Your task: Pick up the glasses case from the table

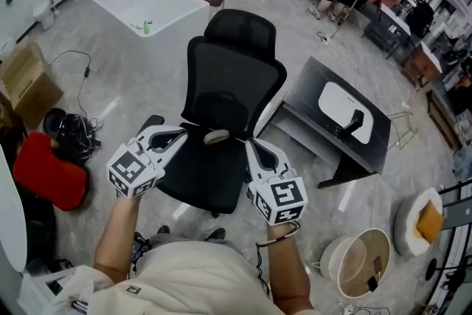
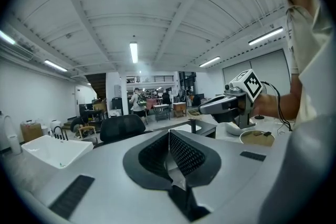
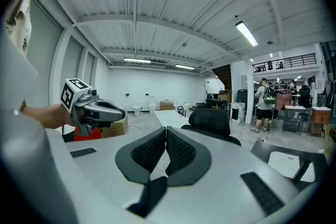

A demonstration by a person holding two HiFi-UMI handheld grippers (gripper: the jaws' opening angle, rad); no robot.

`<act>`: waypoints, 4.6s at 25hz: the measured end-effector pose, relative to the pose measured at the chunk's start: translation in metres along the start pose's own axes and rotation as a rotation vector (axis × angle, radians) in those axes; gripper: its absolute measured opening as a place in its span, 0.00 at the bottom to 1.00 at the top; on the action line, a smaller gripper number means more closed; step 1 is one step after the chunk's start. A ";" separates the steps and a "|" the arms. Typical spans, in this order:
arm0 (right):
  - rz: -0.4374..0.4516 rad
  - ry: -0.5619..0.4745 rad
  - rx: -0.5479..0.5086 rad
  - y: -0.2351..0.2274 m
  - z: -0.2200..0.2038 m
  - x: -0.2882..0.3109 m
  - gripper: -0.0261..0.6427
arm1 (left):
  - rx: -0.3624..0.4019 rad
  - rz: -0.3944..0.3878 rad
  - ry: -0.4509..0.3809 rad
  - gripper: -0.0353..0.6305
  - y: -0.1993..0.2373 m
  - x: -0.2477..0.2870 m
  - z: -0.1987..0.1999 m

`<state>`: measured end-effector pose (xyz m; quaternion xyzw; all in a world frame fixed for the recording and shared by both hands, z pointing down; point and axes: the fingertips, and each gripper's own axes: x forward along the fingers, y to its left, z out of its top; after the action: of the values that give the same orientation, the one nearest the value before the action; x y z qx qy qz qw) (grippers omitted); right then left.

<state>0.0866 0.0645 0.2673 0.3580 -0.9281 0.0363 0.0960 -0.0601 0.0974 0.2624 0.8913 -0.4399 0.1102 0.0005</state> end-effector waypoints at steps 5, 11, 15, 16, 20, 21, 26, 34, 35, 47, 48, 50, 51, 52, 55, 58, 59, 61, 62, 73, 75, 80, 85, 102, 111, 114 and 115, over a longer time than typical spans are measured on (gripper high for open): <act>0.036 -0.014 0.012 -0.016 -0.001 -0.007 0.08 | 0.003 0.028 0.028 0.09 -0.013 0.012 0.004; 0.025 -0.008 0.044 -0.039 -0.015 -0.020 0.08 | -0.002 -0.016 0.053 0.09 -0.034 0.038 0.002; -0.005 -0.003 0.063 -0.053 -0.020 -0.026 0.08 | 0.006 -0.053 0.058 0.09 -0.038 0.057 0.006; -0.016 0.000 0.067 -0.057 -0.023 -0.028 0.08 | 0.008 -0.065 0.058 0.09 -0.038 0.063 0.005; -0.071 0.018 0.077 -0.071 -0.031 -0.034 0.08 | 0.007 -0.126 0.054 0.09 -0.038 0.087 0.003; -0.091 0.023 0.079 -0.076 -0.033 -0.036 0.08 | 0.007 -0.146 0.050 0.09 -0.038 0.094 0.003; -0.184 0.041 0.085 -0.092 -0.034 -0.033 0.08 | 0.014 -0.252 0.024 0.09 -0.031 0.129 0.002; -0.283 0.047 0.072 -0.099 -0.024 -0.006 0.08 | 0.018 -0.353 -0.016 0.09 0.000 0.154 0.000; -0.291 0.048 0.072 -0.099 -0.023 -0.002 0.08 | 0.017 -0.358 -0.019 0.09 0.005 0.155 -0.001; -0.375 0.069 0.075 -0.112 -0.015 0.041 0.08 | -0.012 -0.421 -0.014 0.09 0.055 0.170 -0.024; -0.383 0.072 0.078 -0.114 -0.016 0.044 0.08 | -0.017 -0.430 -0.013 0.09 0.058 0.173 -0.028; -0.395 0.080 0.087 -0.117 -0.020 0.051 0.08 | -0.025 -0.442 -0.008 0.09 0.064 0.179 -0.035; -0.398 0.083 0.091 -0.118 -0.023 0.054 0.08 | -0.028 -0.444 -0.005 0.09 0.067 0.182 -0.039; -0.399 0.087 0.096 -0.119 -0.025 0.057 0.08 | -0.033 -0.446 -0.001 0.09 0.070 0.185 -0.043; -0.393 0.104 0.111 -0.125 -0.038 0.064 0.08 | -0.053 -0.443 0.019 0.09 0.074 0.194 -0.058; -0.378 0.116 0.133 -0.140 -0.051 0.074 0.08 | -0.067 -0.433 0.048 0.09 0.079 0.208 -0.072; -0.370 0.119 0.140 -0.145 -0.055 0.078 0.08 | -0.069 -0.426 0.059 0.09 0.082 0.212 -0.076; -0.345 0.124 0.151 -0.155 -0.062 0.087 0.08 | -0.075 -0.401 0.078 0.09 0.089 0.219 -0.083; -0.328 0.129 0.156 -0.160 -0.065 0.092 0.08 | -0.077 -0.383 0.088 0.09 0.093 0.223 -0.086; -0.147 0.202 0.182 -0.219 -0.091 0.134 0.08 | -0.153 -0.213 0.181 0.09 0.123 0.265 -0.112; -0.131 0.216 0.184 -0.229 -0.097 0.144 0.08 | -0.169 -0.205 0.197 0.09 0.127 0.275 -0.121; -0.098 0.249 0.194 -0.246 -0.114 0.170 0.08 | -0.198 -0.202 0.249 0.09 0.138 0.292 -0.153; -0.070 0.287 0.207 -0.254 -0.139 0.197 0.08 | -0.243 -0.201 0.305 0.09 0.153 0.308 -0.198; -0.030 0.436 0.259 -0.274 -0.243 0.250 0.08 | -0.424 -0.211 0.507 0.19 0.168 0.354 -0.386; -0.030 0.488 0.286 -0.273 -0.291 0.256 0.08 | -0.473 -0.202 0.618 0.32 0.161 0.368 -0.485; -0.022 0.511 0.293 -0.270 -0.310 0.255 0.08 | -0.469 -0.204 0.655 0.37 0.155 0.373 -0.513; -0.021 0.519 0.295 -0.270 -0.316 0.253 0.08 | -0.468 -0.206 0.667 0.39 0.153 0.375 -0.522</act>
<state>0.1319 -0.2590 0.6279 0.3564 -0.8535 0.2603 0.2771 -0.0614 -0.2393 0.8307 0.8220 -0.3373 0.2890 0.3564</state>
